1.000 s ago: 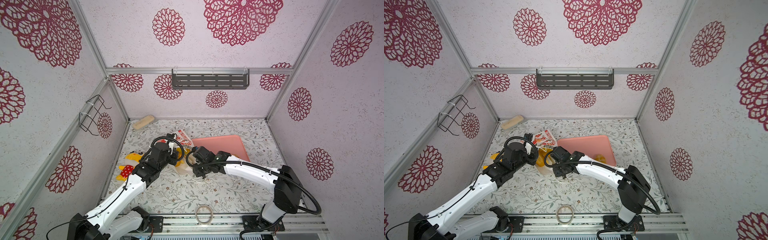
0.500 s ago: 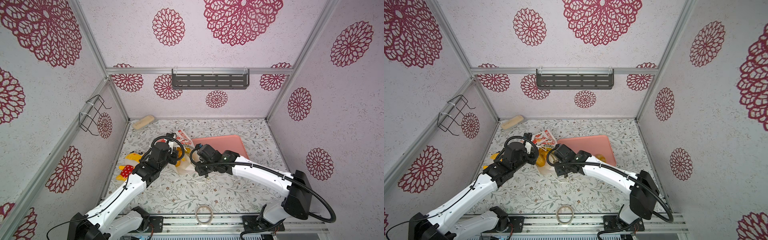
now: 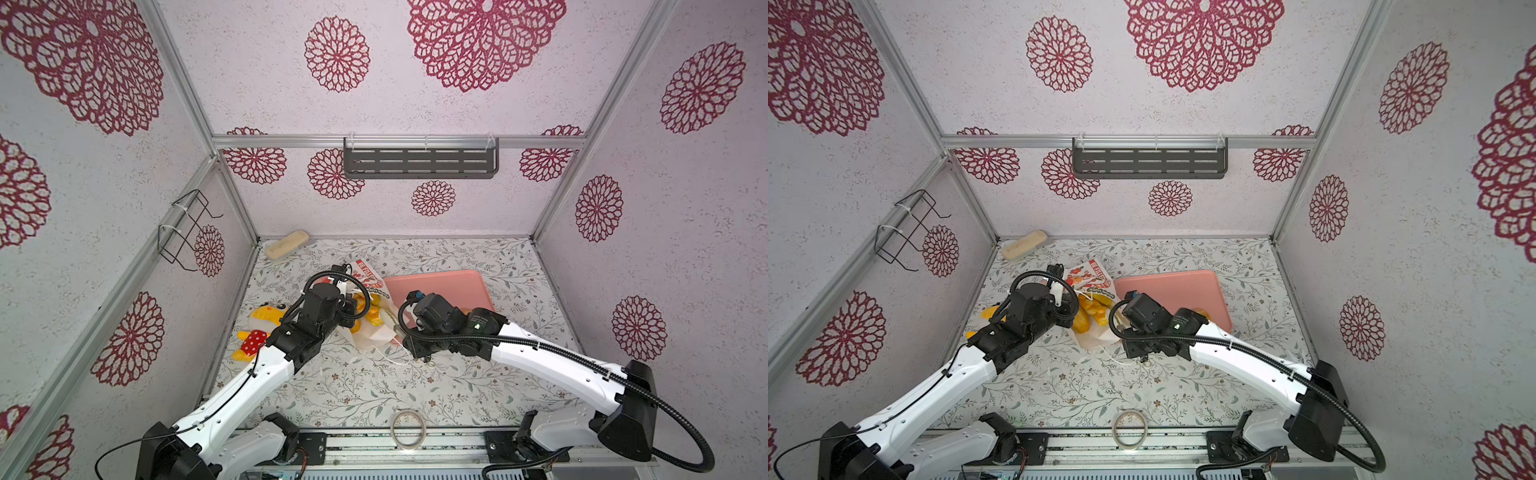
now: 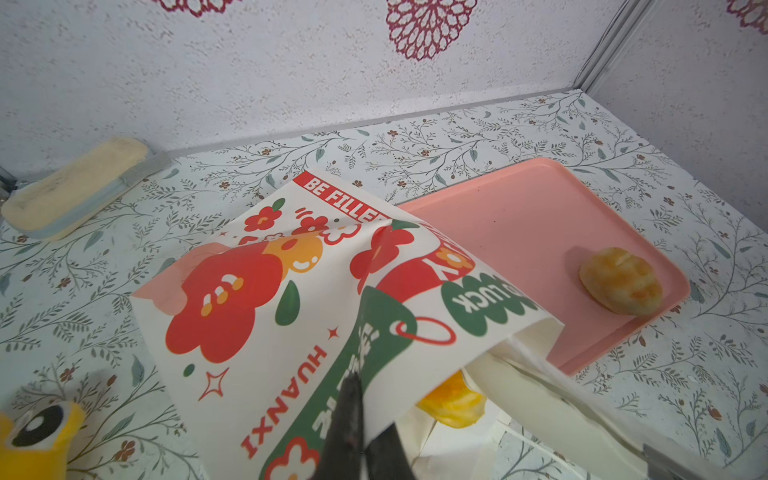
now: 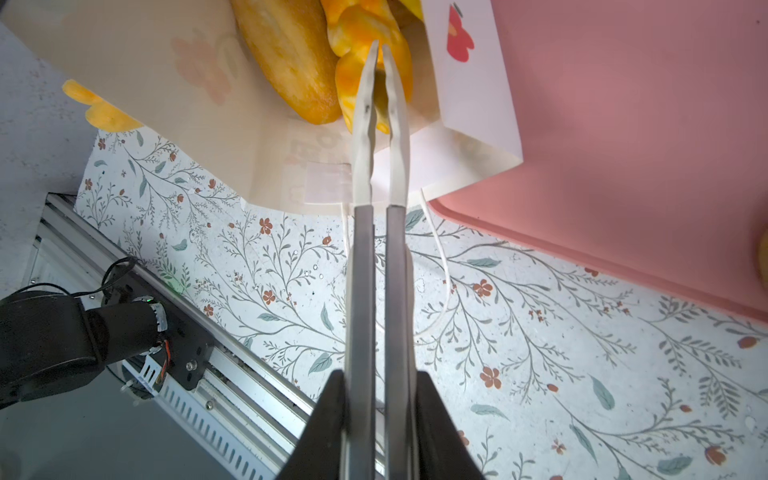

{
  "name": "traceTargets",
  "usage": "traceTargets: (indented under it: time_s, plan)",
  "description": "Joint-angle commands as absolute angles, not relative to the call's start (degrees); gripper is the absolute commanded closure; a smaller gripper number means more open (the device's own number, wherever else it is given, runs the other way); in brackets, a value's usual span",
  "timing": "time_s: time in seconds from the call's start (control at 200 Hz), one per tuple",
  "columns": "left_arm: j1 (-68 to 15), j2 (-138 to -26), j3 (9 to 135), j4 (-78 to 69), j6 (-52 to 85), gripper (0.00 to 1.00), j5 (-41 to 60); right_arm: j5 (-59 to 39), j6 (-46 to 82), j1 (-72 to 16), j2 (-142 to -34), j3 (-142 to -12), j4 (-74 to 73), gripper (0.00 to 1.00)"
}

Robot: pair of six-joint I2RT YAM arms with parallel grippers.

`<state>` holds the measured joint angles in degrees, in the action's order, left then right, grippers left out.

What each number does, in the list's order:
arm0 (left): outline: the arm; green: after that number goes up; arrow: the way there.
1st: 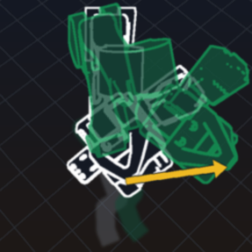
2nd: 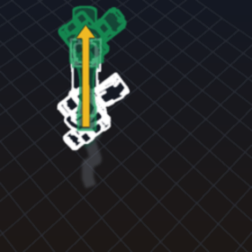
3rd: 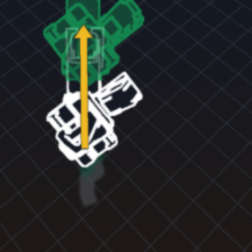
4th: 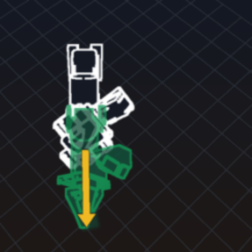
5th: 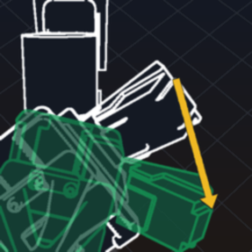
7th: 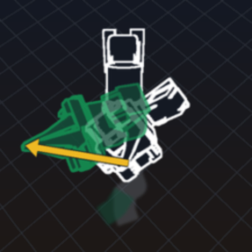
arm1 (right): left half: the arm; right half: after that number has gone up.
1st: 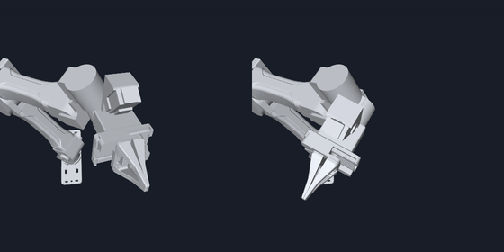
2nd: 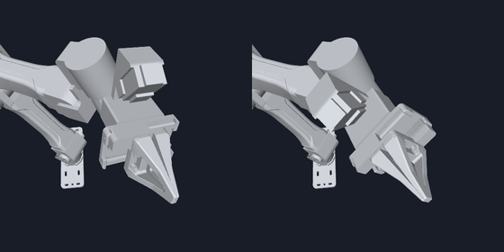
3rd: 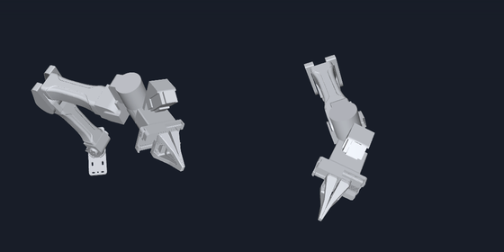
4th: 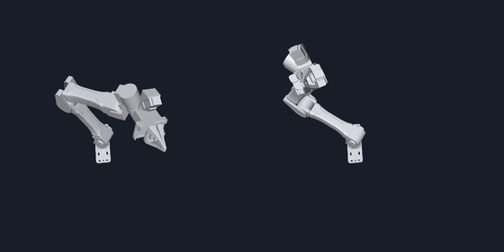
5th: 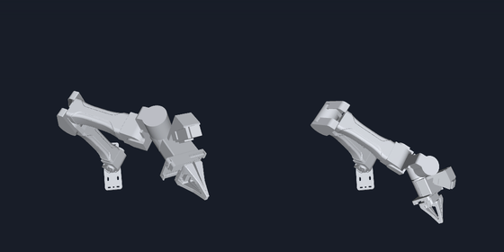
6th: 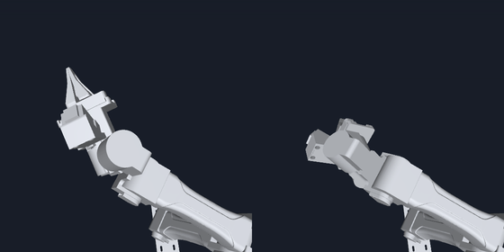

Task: Take the fake bread out of the paper bag
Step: 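Close the tongs on the long yellow twisted bread with the right gripper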

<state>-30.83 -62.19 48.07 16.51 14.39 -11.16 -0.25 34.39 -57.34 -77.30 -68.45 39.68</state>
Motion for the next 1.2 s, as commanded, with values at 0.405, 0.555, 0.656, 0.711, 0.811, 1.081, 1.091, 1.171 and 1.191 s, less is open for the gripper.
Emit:
traceTargets:
  time_s: [0.405,0.555,0.656,0.711,0.811,1.081,1.091,1.171,1.191]
  plan:
    - [-30.68,-63.26,49.48,17.90,15.56,1.00,-11.60,-1.58,35.69,-57.57,-79.28,-69.69,36.59,0.69]
    - [-30.67,-63.19,49.48,18.22,15.34,1.00,-11.75,-0.95,36.01,-57.57,-80.26,-69.95,36.03,0.62]
    - [-30.67,-63.24,49.48,18.12,15.29,1.00,-11.77,-0.09,36.47,-57.63,-79.05,-69.14,35.65,0.59]
    - [-30.72,-63.35,49.39,17.78,15.27,1.00,-11.71,0.00,36.47,-57.57,-78.60,-68.84,35.40,0.58]
    - [-30.70,-63.71,49.40,17.45,15.51,1.00,-11.56,-0.35,36.22,-57.57,-78.53,-68.80,35.22,0.55]
    - [-30.71,-63.50,49.39,17.67,15.49,1.00,-11.69,1.87,35.27,-57.59,-79.75,-70.52,38.54,0.50]
    - [-30.68,-63.47,49.39,17.69,15.47,1.00,-11.75,2.05,35.19,-57.57,-79.90,-70.61,38.70,0.50]
    - [-30.67,-63.48,49.39,17.72,15.38,1.00,-11.74,2.33,34.81,-57.59,-80.73,-71.09,38.52,0.48]
    - [-30.67,-63.46,49.39,17.67,15.38,1.00,-11.74,2.17,34.66,-57.57,-80.97,-71.10,38.11,0.48]
